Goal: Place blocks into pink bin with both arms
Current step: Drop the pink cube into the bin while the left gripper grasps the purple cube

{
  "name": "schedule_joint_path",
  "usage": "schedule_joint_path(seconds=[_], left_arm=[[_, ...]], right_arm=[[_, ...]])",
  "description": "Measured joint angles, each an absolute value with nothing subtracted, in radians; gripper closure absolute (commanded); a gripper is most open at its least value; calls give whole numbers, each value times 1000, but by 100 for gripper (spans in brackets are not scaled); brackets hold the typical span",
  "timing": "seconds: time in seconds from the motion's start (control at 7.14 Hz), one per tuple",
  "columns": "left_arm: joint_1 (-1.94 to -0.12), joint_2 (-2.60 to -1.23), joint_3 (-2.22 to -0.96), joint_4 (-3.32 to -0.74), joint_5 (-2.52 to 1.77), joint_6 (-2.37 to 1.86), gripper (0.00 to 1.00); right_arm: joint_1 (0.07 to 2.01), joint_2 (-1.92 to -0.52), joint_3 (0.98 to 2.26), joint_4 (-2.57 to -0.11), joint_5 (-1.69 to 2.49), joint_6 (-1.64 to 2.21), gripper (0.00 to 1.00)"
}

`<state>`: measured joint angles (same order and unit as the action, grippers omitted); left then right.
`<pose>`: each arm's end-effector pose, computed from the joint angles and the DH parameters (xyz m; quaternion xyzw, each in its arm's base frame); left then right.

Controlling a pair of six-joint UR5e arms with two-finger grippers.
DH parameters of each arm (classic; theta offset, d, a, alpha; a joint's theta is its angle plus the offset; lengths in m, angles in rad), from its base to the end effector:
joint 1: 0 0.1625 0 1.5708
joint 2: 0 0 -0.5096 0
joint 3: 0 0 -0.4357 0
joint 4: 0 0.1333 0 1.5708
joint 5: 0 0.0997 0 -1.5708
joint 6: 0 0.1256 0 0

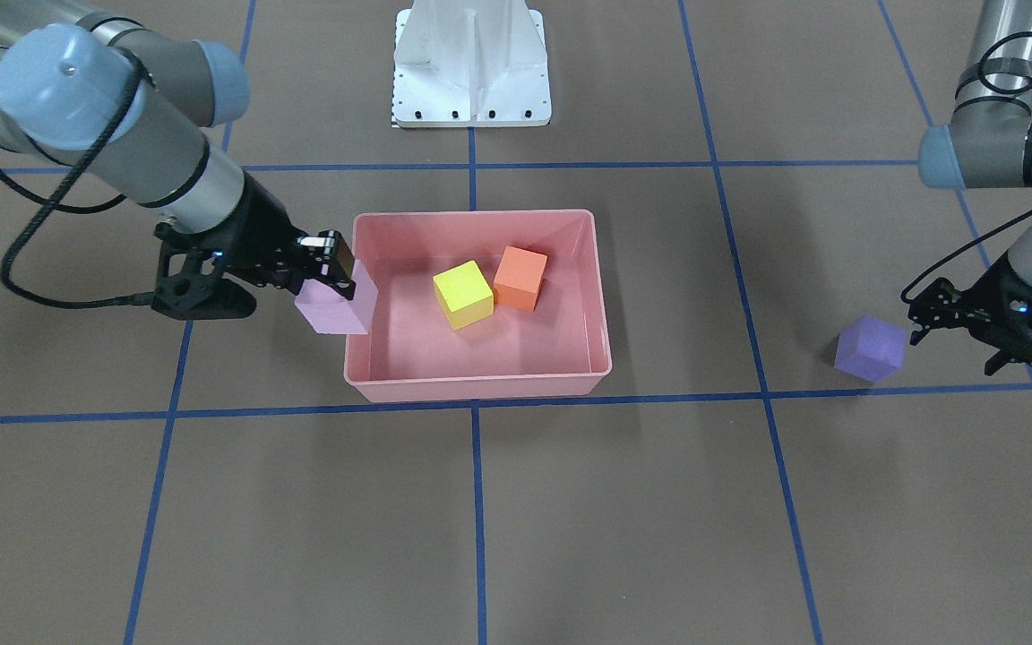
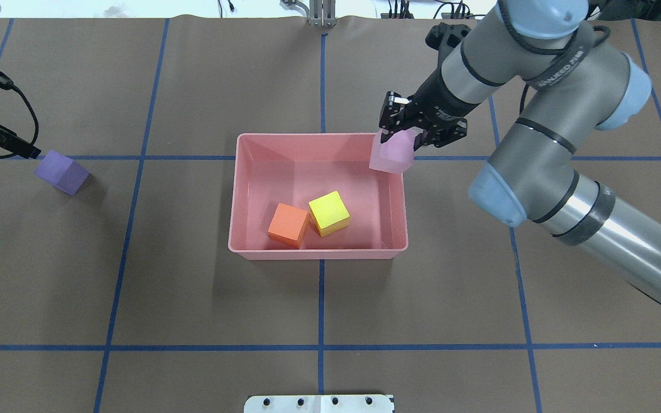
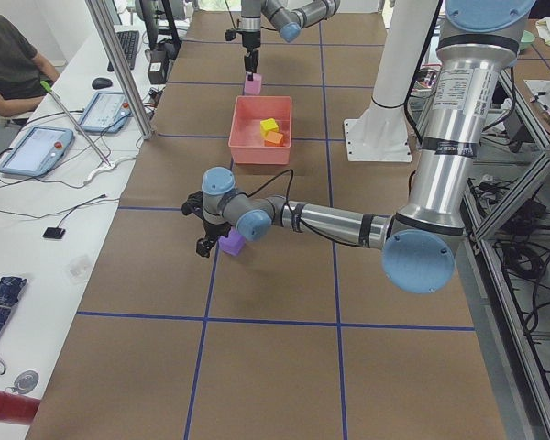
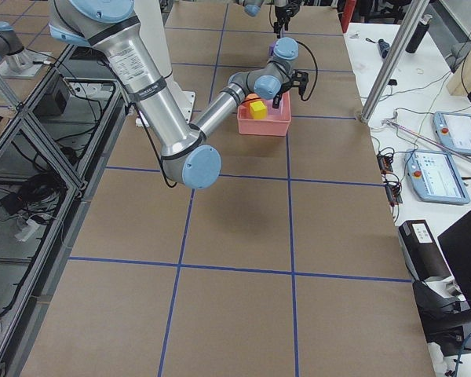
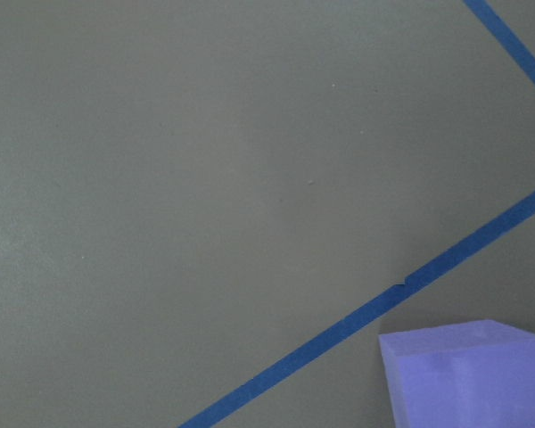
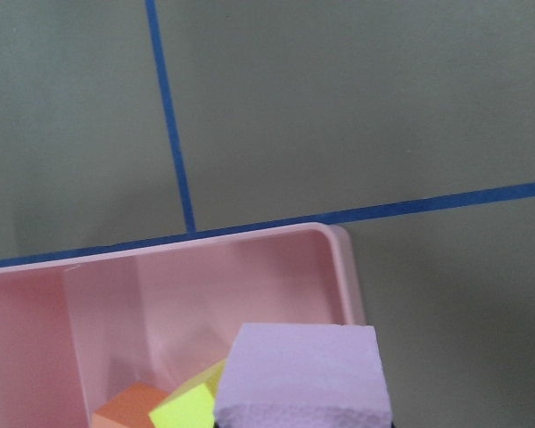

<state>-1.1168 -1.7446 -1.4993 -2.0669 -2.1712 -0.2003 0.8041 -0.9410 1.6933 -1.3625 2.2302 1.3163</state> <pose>0.2344 -0.6226 0.6494 0.1758 0.3581 0.2019 0.8945 -0.4844 -0.5841 0.2518 -0.0271 -0.5223 0.0837 0.8482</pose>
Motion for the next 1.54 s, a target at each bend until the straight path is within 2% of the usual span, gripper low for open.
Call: schedule_joint_path(seconds=[0.42,0.56,0.7,1.26,1.4,1.54], left_arm=[[-1110,-1773,-1486,-2063,-2215,-332,0],[-1102,-1780,-1476,-2064,-2218,-369,0],[-1090,-1791,-1464,-2065,-2227,-421,0],[-1037,-1789,-1452,-2116,-2241,-509,0],[-1033,-1777,-1437,-2156,-2237,-507,0],[-1025,-1773,-1419,-2178,-2235,-508,5]], right_arm=[[695,-883,1633,-1357,2112,1361,97],[676,-883,1625,-1356,2093,1362,24],[668,-885,1621,-1356,2085,1361,0],[674,-897,1634,-1355,2084,1362,0],[696,-923,1669,-1357,2097,1358,0],[742,-972,1724,-1360,2130,1352,0]])
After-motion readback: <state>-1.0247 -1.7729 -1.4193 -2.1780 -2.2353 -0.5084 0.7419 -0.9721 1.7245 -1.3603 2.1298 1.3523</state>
